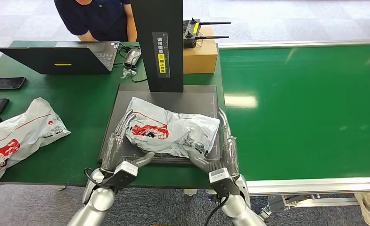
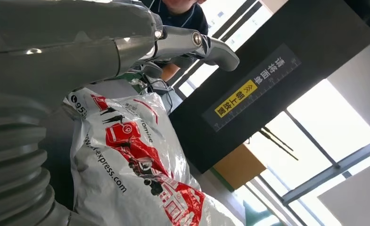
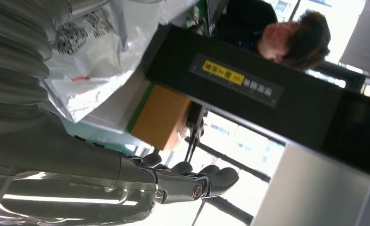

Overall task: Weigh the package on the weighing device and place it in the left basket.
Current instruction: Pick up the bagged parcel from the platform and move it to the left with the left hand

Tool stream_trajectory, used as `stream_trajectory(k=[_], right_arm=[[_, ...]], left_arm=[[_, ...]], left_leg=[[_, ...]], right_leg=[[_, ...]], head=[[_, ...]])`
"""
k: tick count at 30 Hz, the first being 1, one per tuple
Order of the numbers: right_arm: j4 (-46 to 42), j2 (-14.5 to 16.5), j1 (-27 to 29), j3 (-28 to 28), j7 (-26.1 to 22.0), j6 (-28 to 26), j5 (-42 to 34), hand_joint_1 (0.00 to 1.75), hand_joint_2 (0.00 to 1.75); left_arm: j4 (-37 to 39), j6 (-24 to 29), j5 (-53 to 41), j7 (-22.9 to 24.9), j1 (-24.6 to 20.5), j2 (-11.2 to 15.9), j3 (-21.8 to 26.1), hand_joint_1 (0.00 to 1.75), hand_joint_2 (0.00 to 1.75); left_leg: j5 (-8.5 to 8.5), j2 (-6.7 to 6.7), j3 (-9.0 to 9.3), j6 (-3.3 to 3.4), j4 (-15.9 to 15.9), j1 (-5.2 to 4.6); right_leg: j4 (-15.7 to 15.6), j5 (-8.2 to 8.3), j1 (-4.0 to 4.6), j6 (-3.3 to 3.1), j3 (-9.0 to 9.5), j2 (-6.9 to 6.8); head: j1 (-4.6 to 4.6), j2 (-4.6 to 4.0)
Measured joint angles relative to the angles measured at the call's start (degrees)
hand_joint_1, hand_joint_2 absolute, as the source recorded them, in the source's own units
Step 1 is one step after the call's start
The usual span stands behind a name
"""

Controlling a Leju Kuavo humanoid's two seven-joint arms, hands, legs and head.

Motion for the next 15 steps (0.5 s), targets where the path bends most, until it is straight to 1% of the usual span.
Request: stream_trajectory(k=[2,5,15], right_arm=[[-1.7,0.0,0.7,-0.5,0.0,-2.3,-0.2,0.0,1.75],[-3.8,-0.1,1.7,-1.7,0.0,-3.8,-0.6,0.0,1.75],[-10.4,-0.1,5.9,-7.4,0.0,-4.1,-2.7,0.0,1.75]], left_arm=[[-0.5,-0.9,-1.6,0.8,0.0,0.0,0.1,0.0,1.75],[-0.7,-1.8,-2.9,1.2,-0.3,0.0,0.1,0.0,1.75],[0.9,-2.8,-5.8,1.3,-4.3,-0.1,-1.3,0.0,1.75]], left_leg=[[0.0,0.0,0.0,0.0,0.0,0.0],[0.0,0.0,0.01,0.0,0.0,0.0],[0.0,-0.02,0.0,0.0,0.0,0.0]], right_leg=[[0.0,0.0,0.0,0.0,0.0,0.0],[0.0,0.0,0.0,0.0,0.0,0.0],[0.0,0.0,0.0,0.0,0.0,-0.02]], head=[[0.0,0.0],[0.01,0.0],[0.01,0.0]])
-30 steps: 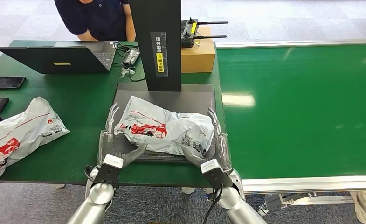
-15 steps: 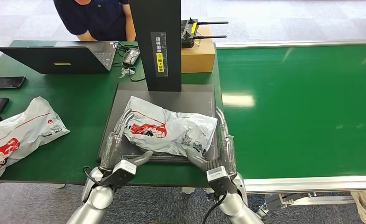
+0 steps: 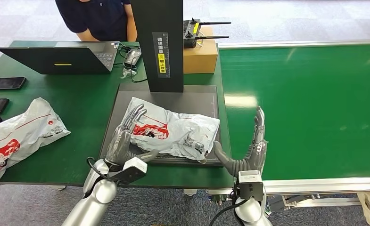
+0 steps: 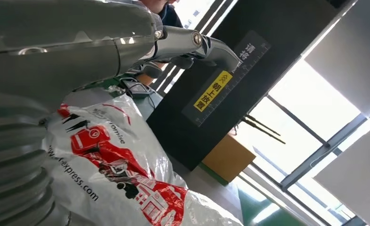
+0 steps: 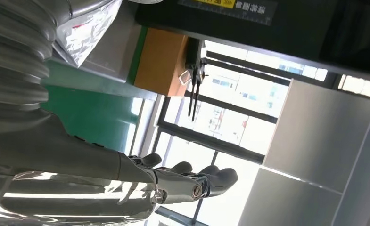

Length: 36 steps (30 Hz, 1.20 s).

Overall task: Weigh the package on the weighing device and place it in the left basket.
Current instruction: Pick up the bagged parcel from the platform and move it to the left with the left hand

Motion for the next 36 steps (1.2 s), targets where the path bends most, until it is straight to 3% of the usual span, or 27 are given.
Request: stream_trajectory(k=[13,18,29,36], right_arm=[[-1.0,0.0,0.9,-1.3,0.0,1.7,-0.6,0.0,1.75],[-0.2,0.0,-0.1,-1.2,0.0,1.3,-1.1,0.0,1.75],[3.0,0.0,-3.4,-1.0,0.0,2.5,-1.7,0.0,1.75],[5.1,0.2,-5.5,-0.8,0.0,3.3,-1.6,0.0,1.75]], left_arm=[[12.5,-3.1,-4.3,3.8,-10.7,0.0,-4.6,0.0,1.75],[19.1,-6.6,-5.7,5.3,-14.6,0.0,-6.9,0.0,1.75],[32.5,-20.1,-7.9,11.7,-23.4,-0.2,-11.6,0.0,1.75],[36.7,-21.2,-8.1,14.2,-25.5,-0.2,-12.9,0.03,1.75]], left_leg=[[0.01,0.01,0.01,-0.01,0.0,0.0],[0.01,0.01,0.0,-0.01,0.0,0.0],[0.01,0.0,0.01,-0.01,0.0,0.0],[0.01,0.0,0.16,-0.01,0.0,0.0]], right_leg=[[0.0,0.02,0.01,-0.02,0.01,0.01],[0.0,0.02,0.0,-0.02,0.0,0.01],[0.0,0.02,0.0,-0.02,0.03,0.0],[0.0,0.02,0.0,-0.02,0.17,0.0]], head=[[0.01,0.0],[0.0,0.0],[0.0,0.0],[0.01,0.0]])
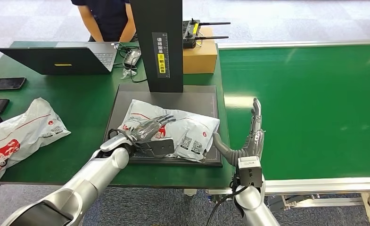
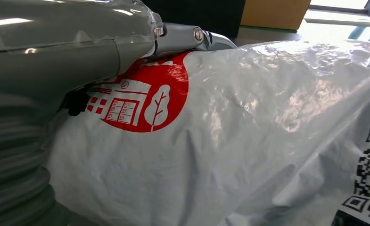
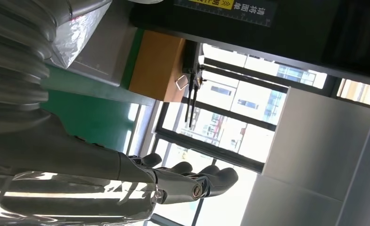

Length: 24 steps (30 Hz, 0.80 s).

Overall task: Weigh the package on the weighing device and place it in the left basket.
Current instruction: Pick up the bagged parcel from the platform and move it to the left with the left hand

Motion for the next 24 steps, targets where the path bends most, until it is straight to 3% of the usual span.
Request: stream_trajectory(k=[4,12,19,24], right_arm=[[0.9,0.2,-0.3,0.0,0.0,0.3,0.2,0.0,1.75],[2.6,1.1,-0.6,0.1,0.0,0.3,0.5,0.0,1.75],[3.9,1.5,-1.0,0.3,0.0,-1.0,1.0,0.0,1.75],[4.6,1.6,-1.3,1.0,0.0,-1.9,0.2,0.0,1.75]], left_arm=[[0.8,2.6,0.4,0.1,0.2,0.0,-0.3,1.75,1.75],[1.0,11.9,2.8,-2.6,1.6,0.0,0.5,1.75,1.75],[0.9,26.0,3.9,-5.3,3.3,0.0,2.8,1.75,1.75],[-0.1,33.6,6.8,-10.2,4.6,-0.1,5.5,1.75,1.75]], left_leg=[[0.0,0.0,0.1,0.0,0.0,0.0],[0.02,0.01,0.12,-0.03,0.0,0.01],[0.02,0.0,0.08,-0.03,0.0,0.01],[0.02,0.0,0.03,-0.03,0.0,0.01]], right_leg=[[0.0,0.0,0.0,-0.01,0.09,0.0],[0.1,0.01,0.01,-0.02,0.09,0.0],[0.1,-0.01,0.01,-0.04,0.04,0.0],[0.1,-0.01,0.01,-0.04,-0.01,0.0]], head=[[0.0,0.0],[0.0,0.0],[0.0,0.0],[0.0,0.0]])
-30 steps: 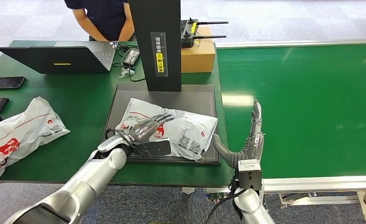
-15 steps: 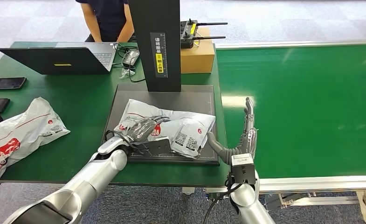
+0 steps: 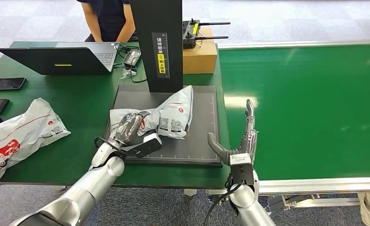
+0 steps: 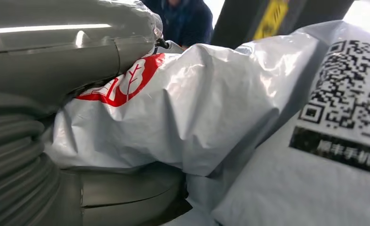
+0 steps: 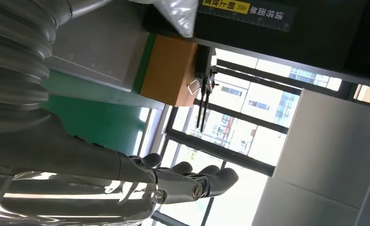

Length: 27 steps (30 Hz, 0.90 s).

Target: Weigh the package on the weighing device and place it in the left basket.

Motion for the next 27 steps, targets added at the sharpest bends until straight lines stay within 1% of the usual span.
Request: stream_trajectory(k=[2,4,6,8,12,18,23,27], right_arm=[[0.1,0.0,0.0,0.3,0.0,-0.3,-0.2,0.0,1.75],[0.3,0.1,-0.1,0.5,0.0,-0.6,-0.3,0.0,1.75],[0.4,0.1,-0.2,0.7,0.0,-1.1,-0.5,0.0,1.75],[0.4,0.1,-0.1,1.2,0.0,-1.6,-0.9,0.0,1.75],[0.4,-0.1,-0.1,2.1,0.0,-1.9,-1.5,0.0,1.75],[0.4,-0.2,-0.2,3.3,0.0,-1.7,-1.9,0.0,1.75],[0.4,-0.3,-0.2,3.8,0.0,-1.9,-2.3,0.0,1.75],[0.1,-0.4,-0.2,4.2,0.0,-2.4,-2.3,0.0,1.75]], left_arm=[[-1.1,3.3,1.8,-2.9,0.7,0.0,1.6,1.75,1.75],[-3.2,5.4,2.8,-5.9,1.7,0.0,3.8,1.75,1.75],[-6.1,6.1,2.6,-8.1,3.0,0.0,6.8,1.75,1.75],[-9.8,6.1,2.4,-9.3,4.5,-0.1,10.0,1.75,1.75],[-17.6,6.2,3.9,-9.6,6.9,-0.1,15.1,1.75,1.75],[-30.2,6.3,9.0,-9.8,10.3,0.3,21.5,1.75,1.75],[-37.7,6.3,11.4,-9.9,11.0,1.3,26.8,1.75,1.75],[-41.0,6.3,11.0,-9.9,10.6,1.8,31.6,1.75,1.75]], left_leg=[[0.0,0.0,-0.03,0.0,0.0,0.0],[0.0,0.0,-0.05,0.0,0.0,0.0],[0.0,0.01,-0.06,0.0,0.0,0.0],[0.0,0.02,-0.08,0.0,0.0,0.0],[-0.01,0.02,-0.11,0.0,0.0,0.0],[0.0,0.02,-0.14,0.0,0.0,0.02],[0.0,0.01,-0.14,-0.01,0.0,0.03],[0.0,0.02,-0.12,-0.01,0.0,0.04]], right_leg=[[0.0,-0.01,0.0,-0.01,-0.02,0.0],[0.0,-0.02,0.0,-0.02,-0.04,0.0],[0.0,-0.02,0.0,-0.03,-0.06,0.0],[0.0,-0.03,0.0,-0.03,-0.1,0.01],[0.0,-0.03,0.01,-0.04,-0.13,0.02],[0.0,-0.04,0.03,-0.05,-0.13,0.01],[0.0,-0.04,0.04,-0.06,-0.13,0.01],[0.0,-0.04,0.04,-0.06,-0.13,0.01]], head=[[0.0,0.0],[0.0,0.0],[-0.01,0.0],[-0.01,0.0],[-0.01,0.0],[-0.01,0.0],[0.0,0.0],[-0.01,0.0]])
